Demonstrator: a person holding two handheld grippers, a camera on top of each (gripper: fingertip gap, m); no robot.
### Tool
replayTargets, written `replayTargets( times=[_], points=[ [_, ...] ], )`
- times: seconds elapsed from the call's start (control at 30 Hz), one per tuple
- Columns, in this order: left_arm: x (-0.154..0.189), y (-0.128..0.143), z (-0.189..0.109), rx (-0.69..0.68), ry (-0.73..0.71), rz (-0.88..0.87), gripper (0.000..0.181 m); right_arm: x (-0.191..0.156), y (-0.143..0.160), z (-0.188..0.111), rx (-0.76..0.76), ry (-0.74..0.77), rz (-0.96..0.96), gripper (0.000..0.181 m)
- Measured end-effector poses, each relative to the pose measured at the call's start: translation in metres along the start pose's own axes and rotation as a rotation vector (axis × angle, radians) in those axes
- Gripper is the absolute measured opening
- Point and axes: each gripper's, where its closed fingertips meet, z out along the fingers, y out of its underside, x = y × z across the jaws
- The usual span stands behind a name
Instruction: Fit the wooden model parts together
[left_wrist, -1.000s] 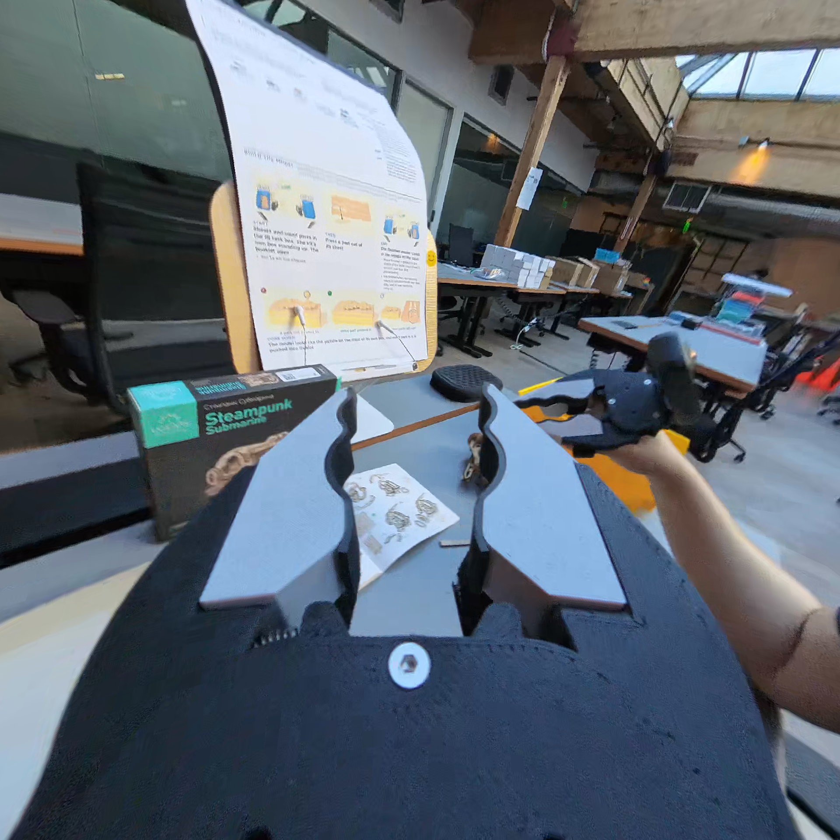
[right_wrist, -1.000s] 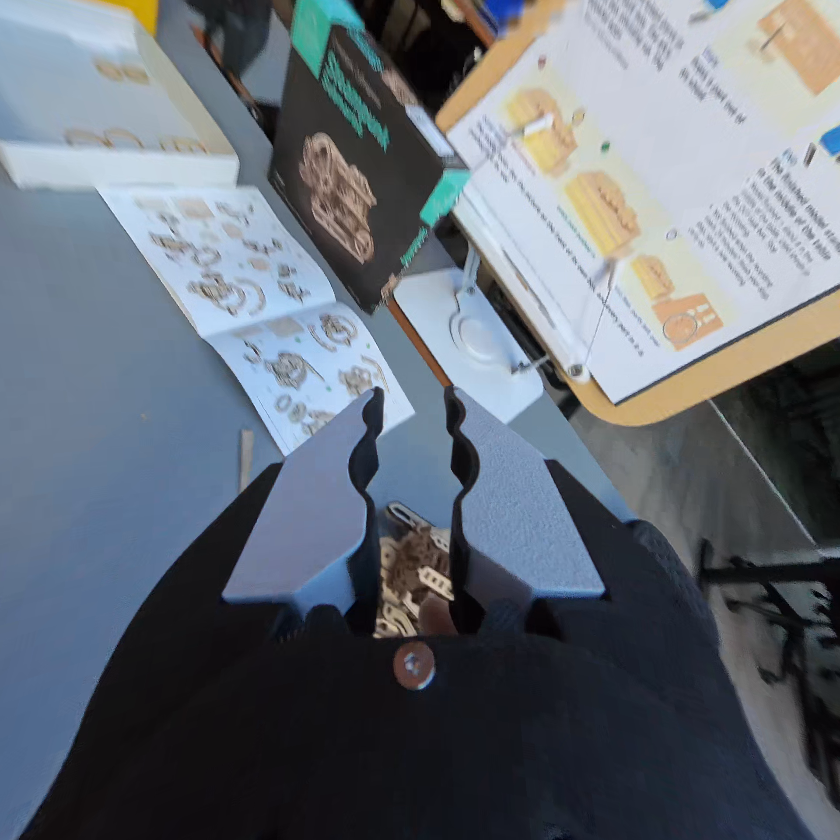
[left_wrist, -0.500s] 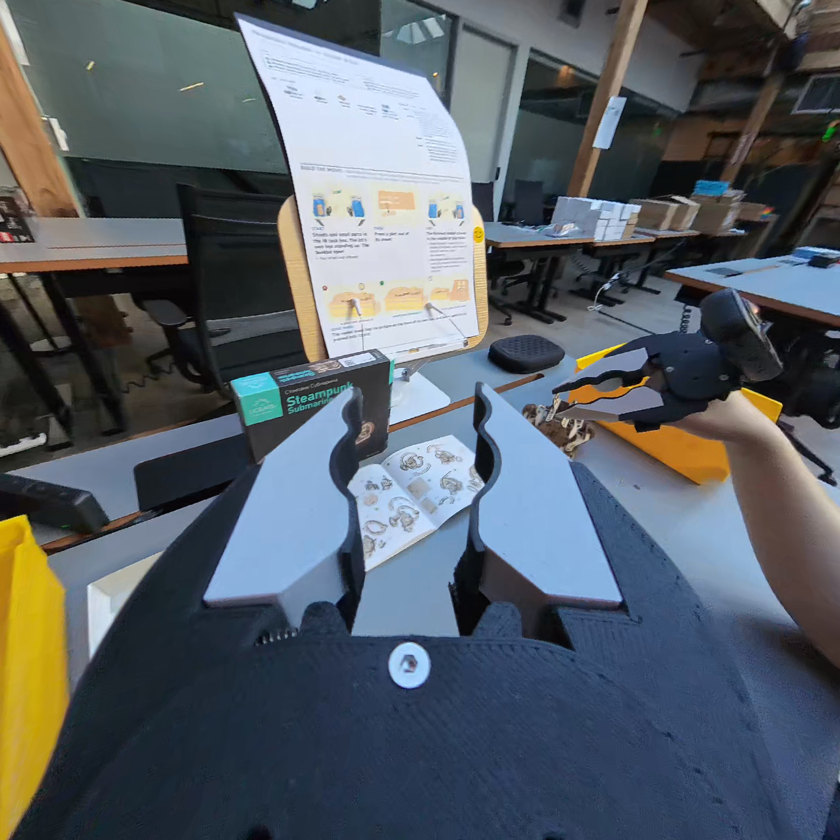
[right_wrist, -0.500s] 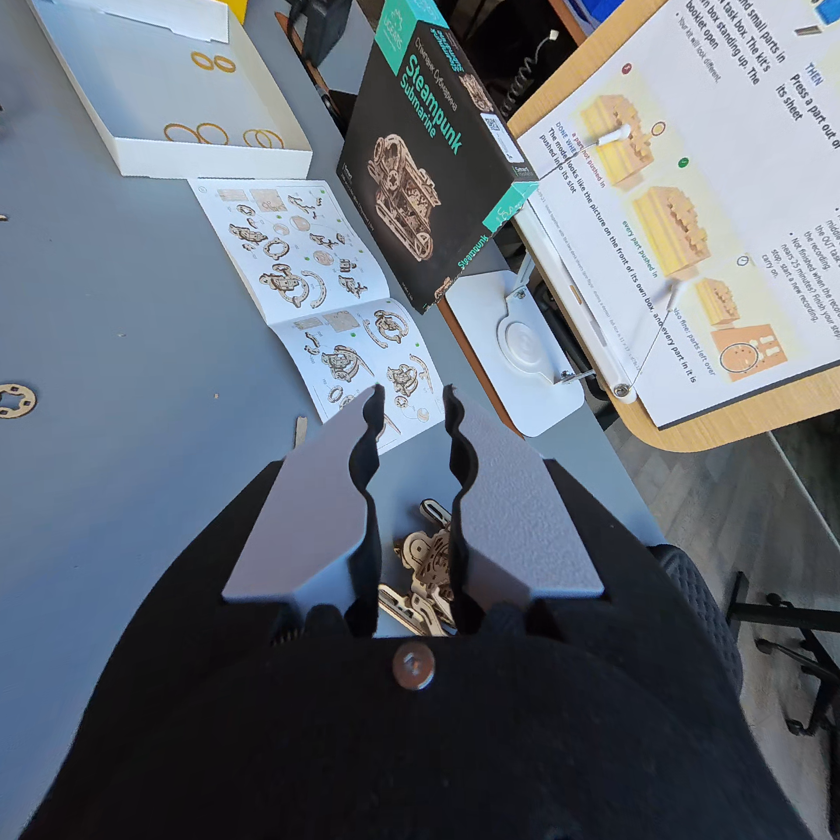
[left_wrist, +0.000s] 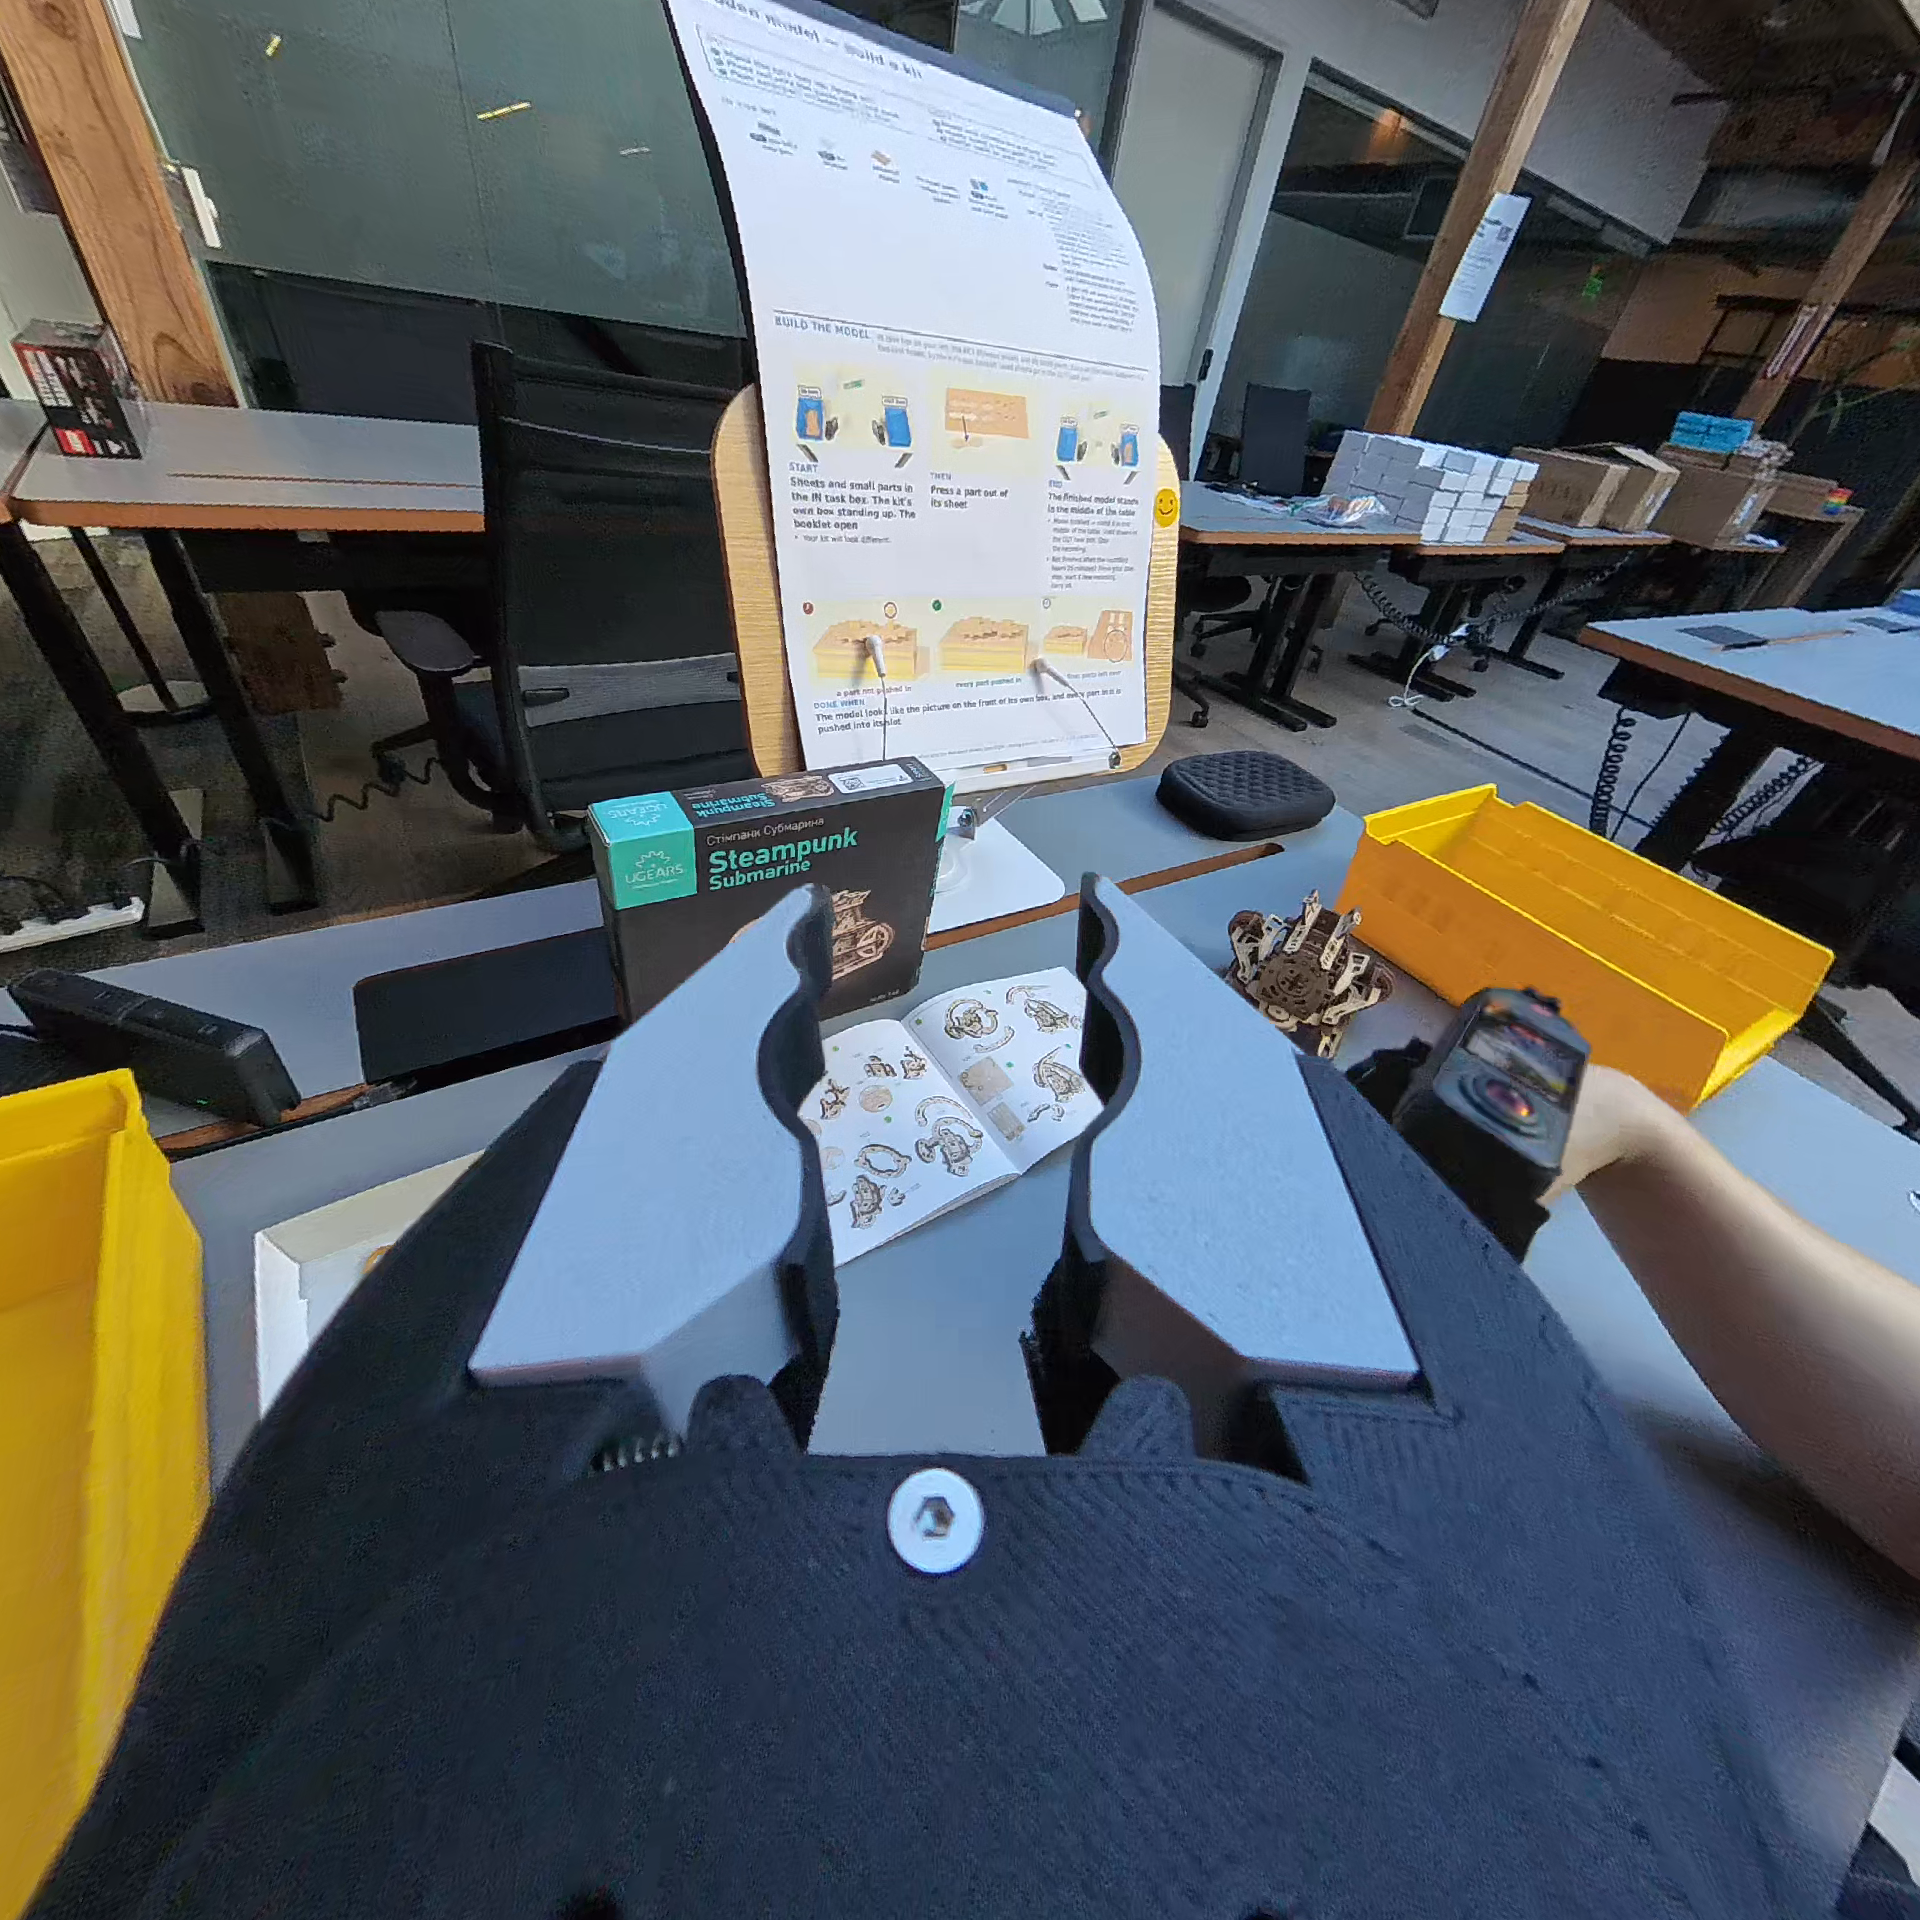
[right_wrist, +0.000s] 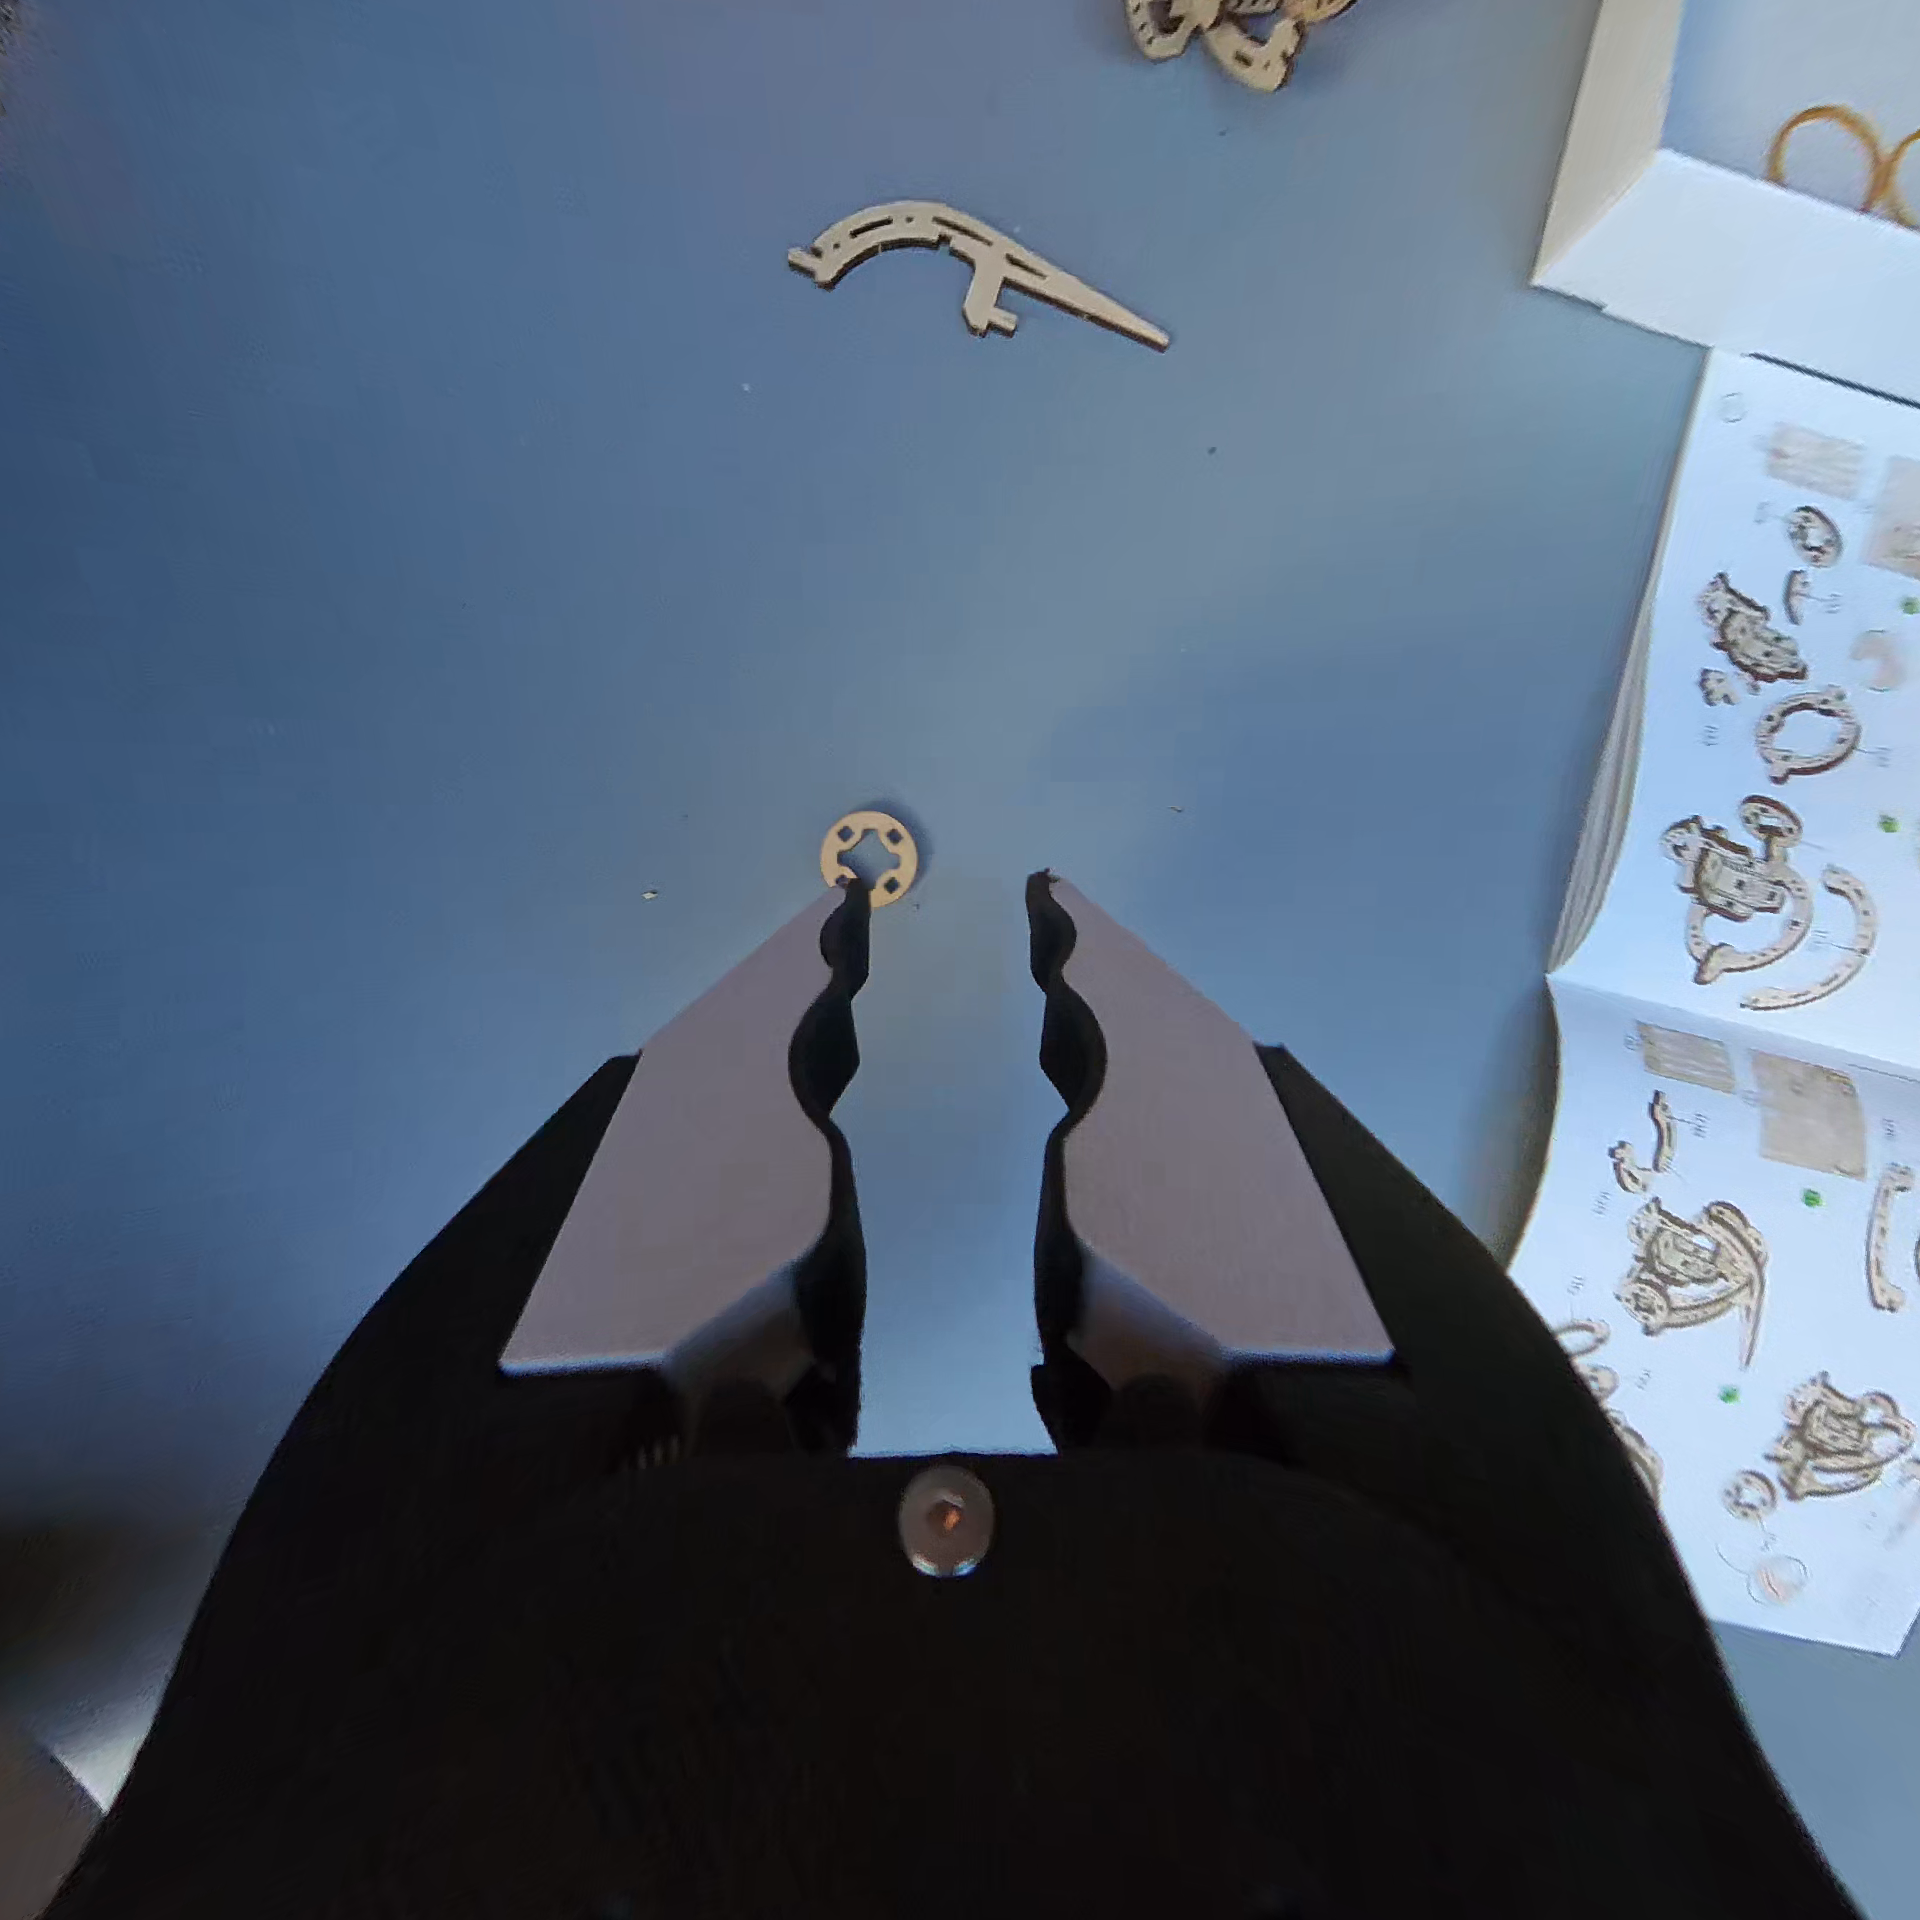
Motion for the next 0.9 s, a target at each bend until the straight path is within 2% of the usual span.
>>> replayTargets(
  times=[0.03, 0.3, 0.37, 0.47, 0.57, 0.67, 0.7, 0.77, 0.83, 0.9],
  points=[
    [0.001, -0.001, -0.002, 0.003, 0.001, 0.0, 0.046, 0.0, 0.001, 0.004, -0.02, -0.001, -0.004, 0.031],
    [0.012, -0.011, -0.034, 0.013, -0.021, 0.089, 0.044, 0.005, -0.028, 0.004, 0.077, 0.073, -0.074, 0.03],
    [0.011, -0.004, -0.043, -0.028, -0.026, 0.118, 0.044, 0.013, -0.048, 0.006, 0.172, 0.121, -0.057, 0.03],
    [0.001, 0.013, -0.05, -0.079, -0.031, 0.103, 0.045, 0.011, -0.093, 0.024, 0.345, 0.09, 0.076, 0.03],
    [-0.005, 0.052, -0.053, -0.11, 0.041, 0.012, 0.046, 0.006, -0.112, 0.047, 0.384, 0.085, 0.119, 0.03],
    [-0.02, 0.107, -0.059, -0.163, 0.044, -0.086, 0.047, -0.002, -0.097, 0.068, 0.292, 0.031, 0.111, 0.031],
    [-0.028, 0.126, -0.061, -0.186, 0.007, -0.109, 0.048, 0.002, -0.094, 0.071, 0.279, 0.051, 0.129, 0.031],
    [-0.046, 0.158, -0.066, -0.211, -0.105, -0.153, 0.074, 0.009, -0.097, 0.071, 0.31, 0.078, 0.171, 0.03],
    [-0.055, 0.189, -0.071, -0.259, -0.188, -0.201, 0.076, 0.016, -0.104, 0.068, 0.365, 0.094, 0.225, 0.03],
    [-0.058, 0.224, -0.072, -0.363, -0.24, -0.212, 0.082, 0.025, -0.108, 0.065, 0.411, 0.123, 0.267, 0.03]
  ],
)
